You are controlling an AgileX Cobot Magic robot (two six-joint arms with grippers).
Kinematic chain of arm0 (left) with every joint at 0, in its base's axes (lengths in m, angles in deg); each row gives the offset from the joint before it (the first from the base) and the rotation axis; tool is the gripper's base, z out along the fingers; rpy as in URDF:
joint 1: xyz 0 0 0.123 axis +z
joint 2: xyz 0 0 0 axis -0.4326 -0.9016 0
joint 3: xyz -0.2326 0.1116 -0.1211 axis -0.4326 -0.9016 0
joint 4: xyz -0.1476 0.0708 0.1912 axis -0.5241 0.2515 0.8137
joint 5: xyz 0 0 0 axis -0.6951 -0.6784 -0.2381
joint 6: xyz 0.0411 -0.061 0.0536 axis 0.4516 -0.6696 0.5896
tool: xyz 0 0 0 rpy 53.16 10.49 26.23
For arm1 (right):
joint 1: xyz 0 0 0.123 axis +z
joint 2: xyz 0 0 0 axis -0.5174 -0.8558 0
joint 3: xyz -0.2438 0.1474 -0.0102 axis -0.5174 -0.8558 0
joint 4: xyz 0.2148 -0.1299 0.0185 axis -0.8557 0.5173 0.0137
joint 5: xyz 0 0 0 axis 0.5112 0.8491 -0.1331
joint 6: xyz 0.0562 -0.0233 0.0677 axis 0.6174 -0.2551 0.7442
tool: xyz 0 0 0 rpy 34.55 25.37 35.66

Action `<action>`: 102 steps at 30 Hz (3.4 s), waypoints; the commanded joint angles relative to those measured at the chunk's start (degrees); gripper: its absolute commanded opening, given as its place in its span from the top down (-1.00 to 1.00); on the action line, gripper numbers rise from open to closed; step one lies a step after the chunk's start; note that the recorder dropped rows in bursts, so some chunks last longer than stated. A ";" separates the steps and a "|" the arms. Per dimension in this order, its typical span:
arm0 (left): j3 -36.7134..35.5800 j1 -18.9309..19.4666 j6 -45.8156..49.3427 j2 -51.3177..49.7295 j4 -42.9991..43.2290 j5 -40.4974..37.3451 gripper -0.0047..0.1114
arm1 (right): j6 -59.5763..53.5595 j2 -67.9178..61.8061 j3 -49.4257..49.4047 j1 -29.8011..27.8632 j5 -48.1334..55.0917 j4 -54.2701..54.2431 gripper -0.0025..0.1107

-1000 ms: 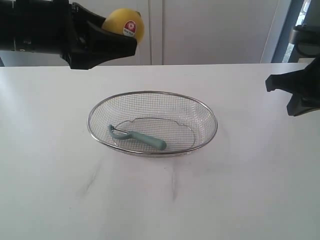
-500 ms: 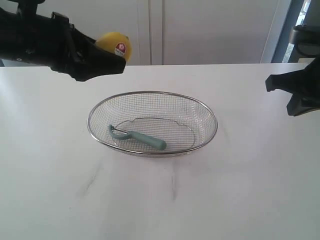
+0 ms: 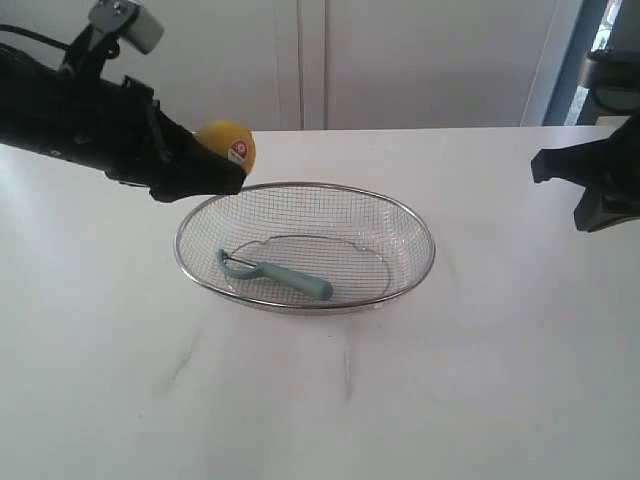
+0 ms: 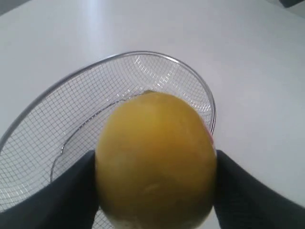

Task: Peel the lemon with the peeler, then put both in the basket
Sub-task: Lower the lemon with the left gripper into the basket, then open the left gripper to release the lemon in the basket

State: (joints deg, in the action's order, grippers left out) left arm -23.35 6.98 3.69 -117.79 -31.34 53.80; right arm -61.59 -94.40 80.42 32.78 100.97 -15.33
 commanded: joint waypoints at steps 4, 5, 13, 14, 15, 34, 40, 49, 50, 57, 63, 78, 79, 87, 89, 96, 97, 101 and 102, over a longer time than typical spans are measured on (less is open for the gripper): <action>0.65 0.21 -1.12 -3.20 0.45 -0.33 0.92 | 0.00 0.57 -0.21 -0.50 -0.63 0.05 0.96; 1.15 0.21 -1.78 -3.77 1.20 -0.54 0.92 | 0.00 0.57 -0.21 -0.50 -0.63 0.05 0.96; 11.88 0.21 -18.42 -10.84 19.07 -6.24 0.92 | 0.00 0.57 -0.21 -0.50 -0.63 0.05 0.96; 13.79 0.21 -19.83 -12.24 20.50 -7.55 0.92 | 0.00 0.57 -0.21 -0.50 -0.63 0.05 0.96; 14.93 0.21 -20.80 -13.11 21.10 -8.31 0.92 | 0.00 0.57 -0.21 -0.50 -0.63 0.05 0.96; 31.21 0.21 -29.19 -28.51 31.16 -16.38 0.92 | 0.00 0.57 -0.21 -0.50 -0.63 0.05 0.96; 32.37 0.21 -29.19 -31.49 31.16 -16.25 0.92 | 0.00 0.57 -0.21 -0.50 -0.88 0.05 0.96; 33.78 0.21 -29.19 -34.85 29.82 -14.69 0.92 | 0.00 0.57 -0.21 -0.50 -0.88 0.05 0.96; 33.78 0.21 -29.19 -35.07 29.68 -14.42 0.92 | 0.00 0.57 -0.21 -0.50 -0.88 0.05 0.96; 33.78 0.21 -29.04 -36.89 27.76 -11.53 0.92 | 0.00 0.57 -0.21 -0.50 -0.88 0.05 0.96; 33.78 0.21 -29.04 -38.03 26.70 -9.05 0.92 | 0.00 0.57 -0.21 -0.50 -0.88 0.05 0.96; 33.78 0.21 -29.04 -38.12 24.89 -6.99 0.90 | 0.00 0.57 -0.21 -0.50 -0.88 0.05 0.96; 33.78 0.21 -29.04 -38.12 24.89 -6.99 0.86 | 0.00 0.57 -0.21 -0.50 -0.88 0.05 0.96; 33.78 0.21 -29.04 -38.12 24.77 -7.33 0.30 | 0.00 0.57 -0.21 -0.50 -0.88 0.05 0.96; 33.78 0.21 -29.04 -38.12 24.77 -7.40 0.20 | 0.00 0.57 -0.21 -0.50 -0.88 0.05 0.96; 33.78 0.21 -29.04 -37.66 24.66 -7.95 -0.17 | 0.00 0.57 -0.21 -0.50 -0.88 0.05 0.96; 33.78 0.21 -29.04 -37.66 24.66 -8.27 -0.25 | 0.00 0.57 -0.21 -0.50 -0.88 0.05 0.96; 33.78 0.21 -29.04 -37.66 24.66 -8.46 -0.42 | 0.00 0.57 -0.21 -0.50 -0.88 0.05 0.96; 33.78 0.21 -29.04 -37.63 24.66 -8.46 -0.43 | 0.00 0.57 -0.21 -0.50 -0.88 0.05 0.96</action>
State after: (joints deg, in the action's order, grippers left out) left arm 10.11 6.98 -25.22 -156.24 -5.60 46.38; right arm -61.59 -94.40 80.42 32.78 100.53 -15.43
